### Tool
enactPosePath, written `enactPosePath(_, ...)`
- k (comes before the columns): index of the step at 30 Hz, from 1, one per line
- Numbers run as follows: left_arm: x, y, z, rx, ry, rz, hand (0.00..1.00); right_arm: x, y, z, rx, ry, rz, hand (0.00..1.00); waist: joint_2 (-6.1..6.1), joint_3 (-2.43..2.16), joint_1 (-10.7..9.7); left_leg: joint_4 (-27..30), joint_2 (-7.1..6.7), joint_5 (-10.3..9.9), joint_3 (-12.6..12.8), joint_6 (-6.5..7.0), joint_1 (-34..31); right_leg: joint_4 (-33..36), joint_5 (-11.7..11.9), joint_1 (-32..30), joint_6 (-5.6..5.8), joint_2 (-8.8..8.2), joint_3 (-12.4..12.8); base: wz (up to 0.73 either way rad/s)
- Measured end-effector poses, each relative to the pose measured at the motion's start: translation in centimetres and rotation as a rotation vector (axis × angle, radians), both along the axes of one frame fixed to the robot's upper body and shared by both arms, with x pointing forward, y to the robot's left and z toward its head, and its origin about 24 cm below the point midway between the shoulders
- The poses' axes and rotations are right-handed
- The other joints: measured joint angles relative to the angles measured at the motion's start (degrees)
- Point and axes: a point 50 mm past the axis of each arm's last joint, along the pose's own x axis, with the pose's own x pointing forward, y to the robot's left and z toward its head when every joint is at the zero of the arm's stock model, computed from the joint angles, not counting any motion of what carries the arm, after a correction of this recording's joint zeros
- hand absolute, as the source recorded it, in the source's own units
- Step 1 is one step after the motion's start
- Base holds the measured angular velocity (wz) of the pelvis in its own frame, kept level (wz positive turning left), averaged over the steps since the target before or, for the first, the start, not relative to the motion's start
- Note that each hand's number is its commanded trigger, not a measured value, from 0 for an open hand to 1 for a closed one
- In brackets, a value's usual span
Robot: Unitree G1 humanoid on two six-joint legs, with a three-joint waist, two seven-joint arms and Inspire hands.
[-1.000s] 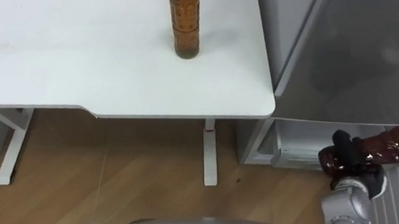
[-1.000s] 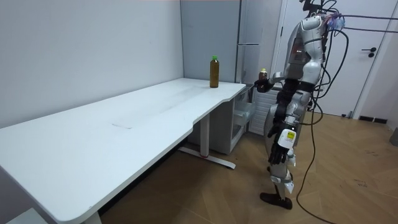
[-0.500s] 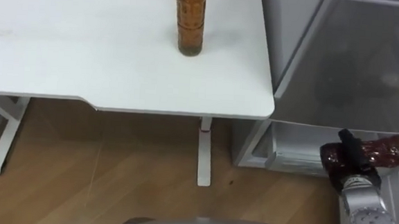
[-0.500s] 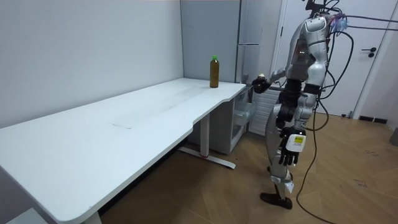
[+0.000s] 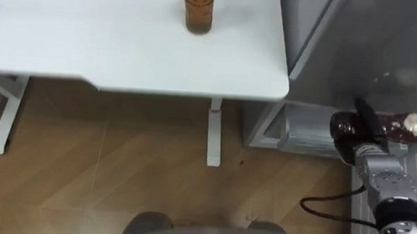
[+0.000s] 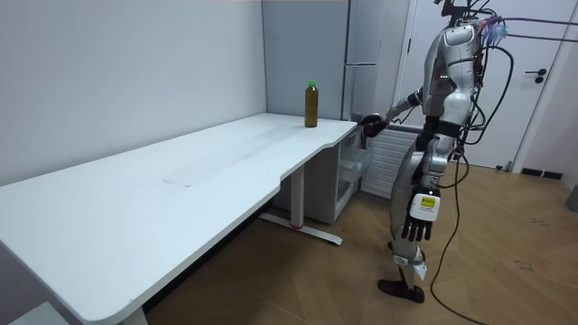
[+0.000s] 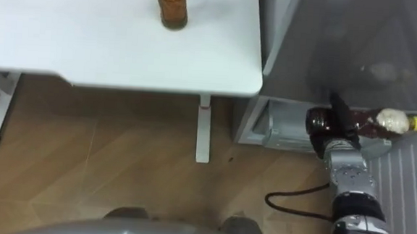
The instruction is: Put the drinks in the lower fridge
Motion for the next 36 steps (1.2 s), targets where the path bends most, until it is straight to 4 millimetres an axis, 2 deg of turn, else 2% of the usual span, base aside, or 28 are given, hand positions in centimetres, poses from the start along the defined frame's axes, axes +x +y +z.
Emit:
enactPosePath(1, 1.0, 0.0, 0.0, 0.007, -0.021, 0.008, 0.00, 0.9, 0.1, 0.3, 0.004, -0.022, 0.009, 1.00, -0.40, 0.26, -0.06, 1.16, 0.08, 0.00, 0.04, 0.00, -2.59, 1.46, -0.11, -2.85, -0.27, -0.09, 0.39, -0.07)
enactPosePath(3, 3.6, -0.3, 0.3, 0.023, -0.072, -0.022, 0.00, 1.8, -0.2, 0.7, 0.003, -0.011, 0.000, 1.00, -0.51, 0.31, 0.44, 3.35, 0.37, 0.24, -0.07, -0.01, -7.27, 3.33, 0.13, -7.49, -0.58, -0.03, 0.53, -0.03)
enactPosePath(4, 4.1, -0.4, 0.3, 0.026, -0.081, -0.035, 0.00, 2.0, -0.2, 0.8, 0.003, -0.007, -0.004, 1.00, -0.43, 0.34, 0.90, 3.78, 0.47, 0.29, -0.04, -0.03, -8.31, 3.70, 0.15, -8.53, -0.56, -0.01, 0.58, -0.08)
enactPosePath(6, 5.9, -1.0, 0.5, 0.028, -0.116, -0.080, 0.00, 2.3, -0.2, 0.7, 0.011, 0.011, -0.013, 1.00, -0.47, 0.43, 2.15, 4.97, 0.55, 0.74, 0.62, -0.14, -11.64, 6.14, 0.49, -12.92, -1.44, -0.05, 1.79, -0.13)
enactPosePath(10, 7.6, -1.2, 0.9, 0.042, -0.173, -0.075, 0.00, 2.4, -0.2, 0.7, 0.014, 0.036, -0.019, 1.00, -1.04, 0.75, 3.19, 6.86, 0.54, 1.20, 0.59, -0.49, -16.42, 9.65, -0.11, -18.49, -2.41, -0.55, 2.04, 0.01)
enactPosePath(11, 8.0, -1.2, 1.0, 0.049, -0.186, -0.071, 0.00, 3.0, -0.1, 1.1, 0.016, 0.028, -0.018, 1.00, -1.58, 1.07, 3.10, 7.81, 0.48, 1.29, 0.58, -0.63, -18.16, 10.94, -0.30, -20.53, -2.66, -0.80, 2.15, 0.04)
enactPosePath(12, 8.3, -1.2, 1.0, 0.059, -0.190, -0.059, 0.00, 3.5, 0.0, 1.5, 0.012, 0.019, -0.015, 1.00, -1.80, 1.21, 3.07, 8.91, 0.45, 1.33, 0.57, -0.68, -19.95, 12.15, -0.51, -22.47, -3.01, -1.05, 2.19, 0.05)
enactPosePath(17, 9.5, -1.1, 1.3, 0.086, -0.219, -0.015, 0.00, 4.9, 0.2, 2.8, -0.006, -0.018, 0.007, 1.00, -3.05, 1.95, 3.21, 11.89, 0.70, 1.24, 0.69, -0.64, -24.60, 14.54, -0.86, -27.07, -3.35, -1.01, 2.90, 0.00)
enactPosePath(26, 11.2, -1.8, 1.8, 0.108, -0.260, -0.040, 0.00, 7.3, 0.4, 5.3, -0.049, -0.064, 0.035, 1.00, -2.90, 1.92, 3.85, 17.17, 1.04, -0.27, 0.59, 0.20, -33.90, 17.68, -0.38, -35.26, -2.90, -1.07, 3.40, 0.00)
enactPosePath(28, 11.1, -1.7, 1.7, 0.107, -0.259, -0.034, 0.00, 7.8, 0.4, 5.8, -0.062, -0.074, 0.042, 1.00, -2.89, 1.92, 4.35, 17.86, 1.01, -0.47, 0.73, 0.39, -35.15, 18.29, -0.35, -36.55, -2.86, -1.17, 3.55, 0.00)
enactPosePath(32, 9.7, -1.1, 1.3, 0.126, -0.200, -0.040, 0.00, 8.7, 0.5, 7.0, -0.104, -0.081, 0.074, 1.00, -2.64, 1.93, 5.10, 19.02, 1.00, -0.93, 0.58, 0.42, -36.57, 18.73, -0.44, -37.67, -2.76, -1.18, 3.48, 0.00)
enactPosePath(36, 9.2, -0.9, 1.3, 0.147, -0.176, -0.069, 0.00, 9.1, -0.6, 8.4, -0.185, -0.079, 0.083, 1.00, -2.43, 1.94, 6.46, 21.41, 0.98, -1.99, 0.40, 0.77, -39.16, 20.82, -1.09, -39.89, -2.55, -1.59, 3.51, 0.00)
